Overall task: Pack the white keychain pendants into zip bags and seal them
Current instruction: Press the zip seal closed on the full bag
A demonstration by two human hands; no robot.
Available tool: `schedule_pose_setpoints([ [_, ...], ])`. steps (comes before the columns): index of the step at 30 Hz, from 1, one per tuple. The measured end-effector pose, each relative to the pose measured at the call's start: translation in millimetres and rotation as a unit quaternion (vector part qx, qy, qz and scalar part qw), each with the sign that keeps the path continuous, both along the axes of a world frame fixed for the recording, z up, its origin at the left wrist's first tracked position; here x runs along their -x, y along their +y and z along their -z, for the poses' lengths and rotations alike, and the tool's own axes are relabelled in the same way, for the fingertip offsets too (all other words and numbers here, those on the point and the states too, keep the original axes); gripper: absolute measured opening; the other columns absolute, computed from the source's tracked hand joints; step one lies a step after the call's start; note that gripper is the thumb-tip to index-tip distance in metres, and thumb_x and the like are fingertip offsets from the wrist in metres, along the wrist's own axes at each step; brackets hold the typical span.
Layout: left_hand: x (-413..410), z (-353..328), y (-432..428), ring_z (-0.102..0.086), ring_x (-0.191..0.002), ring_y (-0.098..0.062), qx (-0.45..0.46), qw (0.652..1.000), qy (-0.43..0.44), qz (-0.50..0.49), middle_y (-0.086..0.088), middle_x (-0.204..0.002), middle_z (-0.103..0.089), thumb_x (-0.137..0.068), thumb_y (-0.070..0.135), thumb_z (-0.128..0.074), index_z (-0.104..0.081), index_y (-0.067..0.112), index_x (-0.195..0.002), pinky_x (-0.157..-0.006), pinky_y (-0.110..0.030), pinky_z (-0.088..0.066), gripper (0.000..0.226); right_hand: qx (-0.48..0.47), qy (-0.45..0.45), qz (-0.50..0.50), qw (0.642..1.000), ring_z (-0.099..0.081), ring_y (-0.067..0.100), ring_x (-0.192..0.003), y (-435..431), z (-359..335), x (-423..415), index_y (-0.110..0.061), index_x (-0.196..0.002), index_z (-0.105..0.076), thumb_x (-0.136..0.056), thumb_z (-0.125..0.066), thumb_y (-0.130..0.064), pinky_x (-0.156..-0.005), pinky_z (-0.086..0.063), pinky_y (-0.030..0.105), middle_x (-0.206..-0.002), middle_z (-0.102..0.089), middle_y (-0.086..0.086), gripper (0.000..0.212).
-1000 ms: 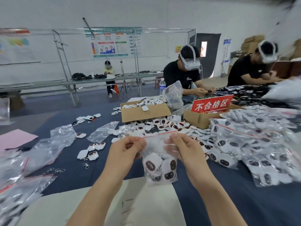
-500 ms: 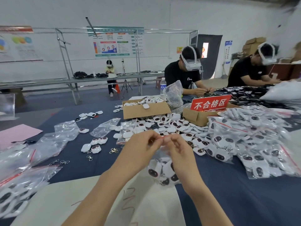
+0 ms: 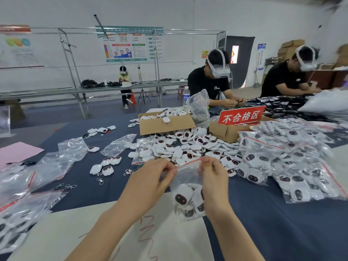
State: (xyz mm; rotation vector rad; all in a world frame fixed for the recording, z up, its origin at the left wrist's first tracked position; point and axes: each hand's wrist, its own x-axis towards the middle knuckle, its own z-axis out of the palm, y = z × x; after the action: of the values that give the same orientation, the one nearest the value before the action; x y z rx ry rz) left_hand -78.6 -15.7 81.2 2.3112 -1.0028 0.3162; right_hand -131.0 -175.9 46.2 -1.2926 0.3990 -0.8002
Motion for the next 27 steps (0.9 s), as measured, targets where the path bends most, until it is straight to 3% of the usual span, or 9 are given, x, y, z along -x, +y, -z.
schedule_pose_setpoints([
  [3,3.0,4.2,10.7,-0.051,-0.098,0.003,0.02,1.0,0.021,-0.001,0.021,-0.093,-0.062,-0.099,0.045,-0.05,-0.06,0.039,-0.092,-0.079,-0.025,-0.048,0.014,0.001,-0.002,0.018,1.0,-0.048,-0.004,-0.054,-5.6,-0.9,-1.8,-0.016,-0.087,-0.067,-0.103,-0.05,-0.015,-0.055,-0.042,0.007,-0.065,-0.056,-0.012,0.023],
  [5,3.6,5.1,10.3,-0.05,-0.099,0.006,0.03,0.999,0.004,-0.018,0.023,-0.089,-0.06,-0.094,0.053,-0.047,-0.062,0.037,-0.089,-0.073,-0.02,-0.044,0.023,-0.004,-0.002,0.027,1.0,-0.05,-0.006,-0.057,-5.3,-0.1,-4.0,-0.015,-0.087,-0.067,-0.103,-0.051,-0.016,-0.056,-0.042,0.005,-0.07,-0.058,-0.01,0.023],
  [9,1.0,7.6,9.9,-0.053,-0.089,0.008,0.081,0.995,-0.007,-0.057,0.028,-0.081,-0.064,-0.094,0.047,-0.059,-0.062,0.035,-0.077,-0.064,-0.024,-0.04,0.021,-0.01,-0.004,0.031,0.999,-0.051,-0.004,-0.058,-6.3,2.8,-6.2,-0.015,-0.084,-0.066,-0.104,-0.053,-0.02,-0.059,-0.043,0.004,-0.067,-0.058,-0.015,0.024],
  [12,-1.0,10.1,6.2,-0.055,-0.084,0.008,0.109,0.993,0.004,-0.038,0.047,-0.087,-0.06,-0.095,0.038,-0.065,-0.063,0.034,-0.076,-0.063,-0.019,-0.038,0.019,-0.03,-0.009,0.019,0.999,-0.054,-0.003,-0.059,-7.4,2.0,-5.5,-0.015,-0.079,-0.062,-0.104,-0.054,-0.024,-0.065,-0.047,0.013,-0.065,-0.057,-0.013,0.028],
  [15,-6.0,6.9,-2.7,-0.058,-0.071,0.003,0.193,0.977,0.086,0.013,0.027,-0.083,-0.068,-0.09,0.051,-0.062,-0.067,0.031,-0.08,-0.063,-0.012,-0.042,0.023,-0.048,-0.021,0.008,0.999,-0.059,0.001,-0.061,-16.9,-6.8,-3.1,-0.017,-0.075,-0.06,-0.102,-0.057,-0.035,-0.073,-0.049,0.025,-0.065,-0.057,-0.011,0.032],
  [18,-7.4,2.0,-25.0,-0.067,-0.092,-0.005,0.213,0.949,0.207,0.107,0.013,-0.1,-0.073,-0.089,0.054,-0.06,-0.069,0.037,-0.097,-0.083,-0.024,-0.053,0.021,-0.018,-0.056,0.0,0.998,-0.064,0.003,-0.063,-33.2,-20.8,3.6,-0.019,-0.08,-0.063,-0.1,-0.06,-0.036,-0.065,-0.053,0.019,-0.068,-0.06,-0.01,0.027],
  [22,-3.0,-15.2,-89.9,-0.07,-0.08,-0.005,0.186,0.936,0.241,0.178,0.009,-0.092,-0.077,-0.093,0.045,-0.058,-0.074,0.035,-0.091,-0.063,-0.019,-0.054,0.019,0.069,-0.07,0.061,0.993,-0.057,0.001,-0.066,-75.8,-42.5,14.0,-0.03,-0.083,-0.067,-0.102,-0.058,-0.031,-0.065,-0.054,0.019,-0.069,-0.062,-0.019,0.021],
  [24,-5.5,-27.4,-135.6,-0.071,-0.076,-0.009,0.196,0.936,0.234,0.174,0.009,-0.087,-0.078,-0.1,0.036,-0.059,-0.075,0.03,-0.087,-0.064,-0.024,-0.058,0.022,0.095,-0.062,0.109,0.988,-0.057,-0.003,-0.066,-108.6,-56.1,19.2,-0.03,-0.09,-0.067,-0.102,-0.056,-0.035,-0.065,-0.051,0.016,-0.072,-0.064,-0.022,0.017],
  [27,-13.1,-48.2,-212.0,-0.07,-0.068,-0.007,0.267,0.901,0.292,0.177,0.005,-0.083,-0.078,-0.104,0.021,-0.055,-0.075,0.02,-0.091,-0.061,-0.018,-0.056,0.024,0.148,-0.026,0.186,0.971,-0.058,-0.015,-0.086,-164.7,-80.8,23.5,-0.031,-0.116,-0.06,-0.103,-0.052,-0.043,-0.074,-0.042,0.01,-0.1,-0.062,-0.025,0.02],
])
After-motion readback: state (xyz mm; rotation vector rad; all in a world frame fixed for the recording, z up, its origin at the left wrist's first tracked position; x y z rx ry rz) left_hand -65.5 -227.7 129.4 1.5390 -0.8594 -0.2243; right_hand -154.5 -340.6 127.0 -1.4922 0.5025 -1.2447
